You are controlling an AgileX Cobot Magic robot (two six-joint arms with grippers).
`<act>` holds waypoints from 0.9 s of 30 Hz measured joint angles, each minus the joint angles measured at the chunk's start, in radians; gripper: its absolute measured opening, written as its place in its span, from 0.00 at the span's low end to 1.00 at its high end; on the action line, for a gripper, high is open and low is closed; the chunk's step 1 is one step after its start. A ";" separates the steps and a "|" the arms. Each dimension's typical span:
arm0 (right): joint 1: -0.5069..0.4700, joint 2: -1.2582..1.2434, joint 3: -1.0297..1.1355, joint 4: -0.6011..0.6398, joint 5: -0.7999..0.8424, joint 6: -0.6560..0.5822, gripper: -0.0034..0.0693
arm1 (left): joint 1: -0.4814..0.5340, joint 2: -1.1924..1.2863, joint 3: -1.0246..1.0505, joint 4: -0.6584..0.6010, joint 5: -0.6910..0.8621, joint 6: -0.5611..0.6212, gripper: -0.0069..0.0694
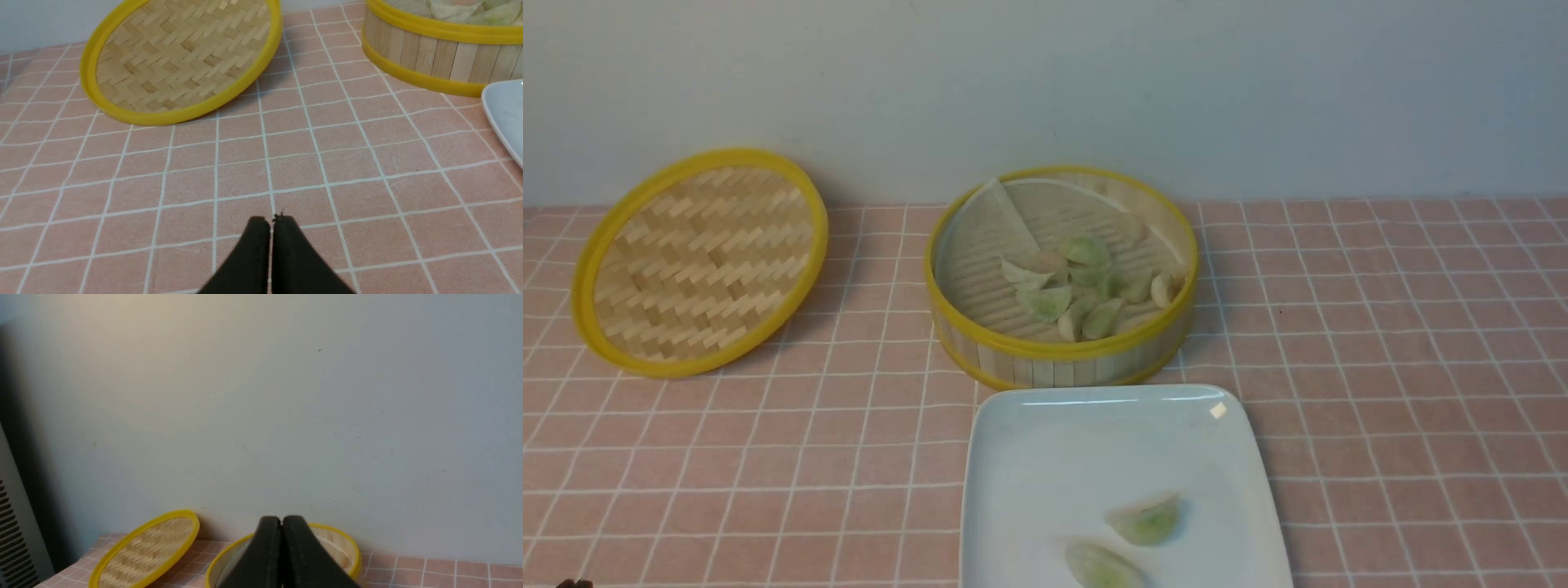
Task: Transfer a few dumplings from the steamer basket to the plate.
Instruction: Use the right arm to put the dumpling into the plate
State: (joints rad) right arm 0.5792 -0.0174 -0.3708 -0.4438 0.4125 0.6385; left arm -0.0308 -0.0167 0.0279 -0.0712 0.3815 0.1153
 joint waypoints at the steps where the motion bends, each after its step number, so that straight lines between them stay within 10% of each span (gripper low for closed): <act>1: 0.000 0.000 0.000 0.000 0.000 0.000 0.03 | 0.000 0.000 0.000 0.000 0.000 0.000 0.08; 16: 0.000 0.000 0.000 0.029 0.000 -0.023 0.03 | 0.000 0.000 0.000 0.000 0.000 0.000 0.08; 27: 0.000 0.000 0.000 0.410 -0.001 -0.491 0.03 | 0.000 0.000 0.000 0.000 0.000 0.000 0.08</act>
State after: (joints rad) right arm 0.5792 -0.0174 -0.3708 -0.0339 0.4117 0.1477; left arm -0.0308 -0.0167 0.0279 -0.0712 0.3815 0.1153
